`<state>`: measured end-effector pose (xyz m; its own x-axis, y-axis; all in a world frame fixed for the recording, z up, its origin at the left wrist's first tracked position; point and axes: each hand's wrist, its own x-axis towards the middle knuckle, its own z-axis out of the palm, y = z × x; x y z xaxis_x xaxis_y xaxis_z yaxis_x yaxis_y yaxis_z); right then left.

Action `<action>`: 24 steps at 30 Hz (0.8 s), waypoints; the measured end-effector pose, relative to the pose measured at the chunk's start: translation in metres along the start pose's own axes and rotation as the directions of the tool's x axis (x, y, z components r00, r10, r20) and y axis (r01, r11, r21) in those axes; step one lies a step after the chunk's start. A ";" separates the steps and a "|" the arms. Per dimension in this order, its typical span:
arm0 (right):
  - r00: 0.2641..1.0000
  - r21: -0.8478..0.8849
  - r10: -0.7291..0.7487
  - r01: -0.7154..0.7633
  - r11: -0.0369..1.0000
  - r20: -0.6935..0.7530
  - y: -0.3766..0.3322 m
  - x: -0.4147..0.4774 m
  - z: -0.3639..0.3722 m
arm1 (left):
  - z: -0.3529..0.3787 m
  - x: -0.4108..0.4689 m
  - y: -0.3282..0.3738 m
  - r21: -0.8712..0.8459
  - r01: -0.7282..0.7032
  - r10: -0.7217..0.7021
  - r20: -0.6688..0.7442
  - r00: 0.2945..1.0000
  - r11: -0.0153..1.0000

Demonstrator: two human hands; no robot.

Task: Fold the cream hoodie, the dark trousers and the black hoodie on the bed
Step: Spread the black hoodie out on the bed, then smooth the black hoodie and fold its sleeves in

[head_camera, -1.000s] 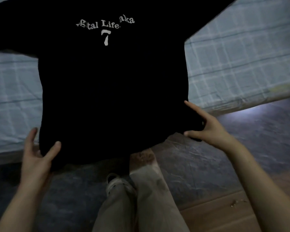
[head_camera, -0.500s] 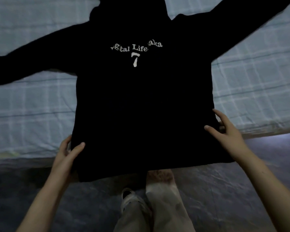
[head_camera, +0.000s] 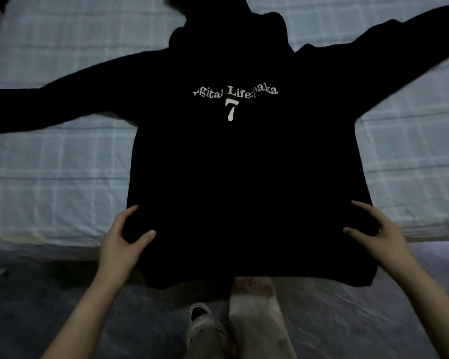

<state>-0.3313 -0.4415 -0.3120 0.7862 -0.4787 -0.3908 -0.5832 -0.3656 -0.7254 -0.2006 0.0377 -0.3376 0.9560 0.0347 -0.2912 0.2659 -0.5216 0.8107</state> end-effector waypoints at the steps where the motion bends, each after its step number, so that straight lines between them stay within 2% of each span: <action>1: 1.000 0.016 -0.001 0.001 1.000 0.004 -0.003 0.002 0.002 | 0.001 0.004 0.002 0.025 -0.011 0.011 -0.006 1.000 1.000; 3: 0.999 -0.024 -0.035 0.034 0.999 -0.029 -0.004 0.008 0.003 | 0.000 0.009 0.006 0.040 -0.011 0.012 -0.027 1.000 0.999; 6: 0.996 -0.120 -0.054 0.045 0.992 -0.076 -0.014 0.022 0.003 | -0.003 0.020 0.017 -0.040 -0.015 0.014 -0.020 1.000 0.999; 9: 0.999 -0.090 -0.042 0.039 0.995 -0.033 -0.020 0.032 -0.002 | -0.005 0.028 0.017 -0.027 -0.061 0.061 -0.002 0.998 0.998; 13: 1.000 0.028 0.009 -0.009 1.000 -0.016 -0.012 0.022 -0.017 | -0.008 0.017 0.011 -0.054 0.000 0.000 0.001 1.000 0.999; 15: 1.000 0.017 0.001 -0.001 1.000 0.006 -0.014 0.027 -0.020 | -0.010 0.024 0.019 -0.014 -0.023 0.024 0.048 0.999 1.000; 19: 0.997 0.059 0.022 -0.018 0.998 -0.069 -0.038 0.070 -0.028 | -0.010 0.075 0.045 -0.024 -0.120 0.122 0.083 0.989 0.992; 23: 1.000 -0.122 0.015 -0.013 0.992 0.010 -0.026 0.103 -0.031 | -0.012 0.091 0.045 0.016 -0.050 0.048 0.067 0.997 0.999; 24: 1.000 -0.111 0.019 -0.018 0.994 0.012 -0.019 0.102 -0.031 | -0.013 0.086 0.041 0.022 -0.033 0.032 0.039 0.999 0.999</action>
<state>-0.2464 -0.5081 -0.3201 0.7771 -0.4763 -0.4115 -0.6164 -0.4436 -0.6506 -0.1054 0.0301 -0.3228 0.9586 -0.0151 -0.2845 0.2315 -0.5410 0.8085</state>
